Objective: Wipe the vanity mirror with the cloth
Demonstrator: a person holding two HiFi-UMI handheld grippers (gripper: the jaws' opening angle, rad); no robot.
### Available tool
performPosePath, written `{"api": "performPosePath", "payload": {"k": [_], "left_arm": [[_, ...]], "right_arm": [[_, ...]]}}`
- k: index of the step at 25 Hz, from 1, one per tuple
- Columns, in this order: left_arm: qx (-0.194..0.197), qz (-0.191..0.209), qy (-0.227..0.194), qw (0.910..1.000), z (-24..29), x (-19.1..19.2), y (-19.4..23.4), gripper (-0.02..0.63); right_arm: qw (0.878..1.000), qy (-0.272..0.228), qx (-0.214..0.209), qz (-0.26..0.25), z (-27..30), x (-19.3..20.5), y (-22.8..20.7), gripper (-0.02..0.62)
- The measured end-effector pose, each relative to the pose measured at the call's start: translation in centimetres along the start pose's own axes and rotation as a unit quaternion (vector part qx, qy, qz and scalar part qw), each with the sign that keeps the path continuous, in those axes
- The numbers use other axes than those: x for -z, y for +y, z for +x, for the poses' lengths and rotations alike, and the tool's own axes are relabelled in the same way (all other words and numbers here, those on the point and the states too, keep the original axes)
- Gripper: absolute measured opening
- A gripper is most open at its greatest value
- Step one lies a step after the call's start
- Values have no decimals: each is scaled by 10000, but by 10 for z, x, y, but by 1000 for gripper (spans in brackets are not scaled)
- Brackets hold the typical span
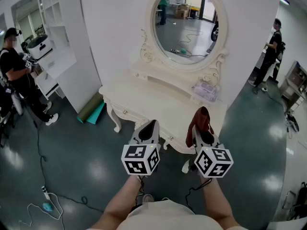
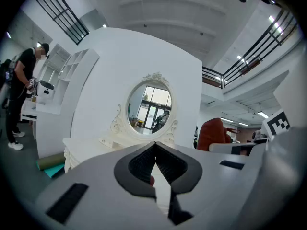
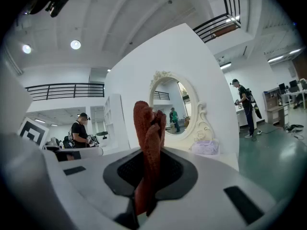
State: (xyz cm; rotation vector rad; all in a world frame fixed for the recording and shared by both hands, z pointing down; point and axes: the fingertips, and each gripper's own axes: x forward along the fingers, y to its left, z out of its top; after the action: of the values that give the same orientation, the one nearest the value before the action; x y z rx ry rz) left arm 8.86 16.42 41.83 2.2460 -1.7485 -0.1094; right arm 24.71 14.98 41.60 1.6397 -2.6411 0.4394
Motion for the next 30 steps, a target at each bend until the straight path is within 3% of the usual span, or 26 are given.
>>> {"api": "performPosePath", "payload": {"k": [11, 30], "left_arm": [[-90, -24, 50, 9999, -2, 6, 2, 11], [-609, -146, 149, 9979, 4, 22, 39, 11]], "right_arm": [[9999, 81, -69, -27, -3, 4, -3, 58], [9965, 595, -168, 556, 25, 46, -25, 60]]}}
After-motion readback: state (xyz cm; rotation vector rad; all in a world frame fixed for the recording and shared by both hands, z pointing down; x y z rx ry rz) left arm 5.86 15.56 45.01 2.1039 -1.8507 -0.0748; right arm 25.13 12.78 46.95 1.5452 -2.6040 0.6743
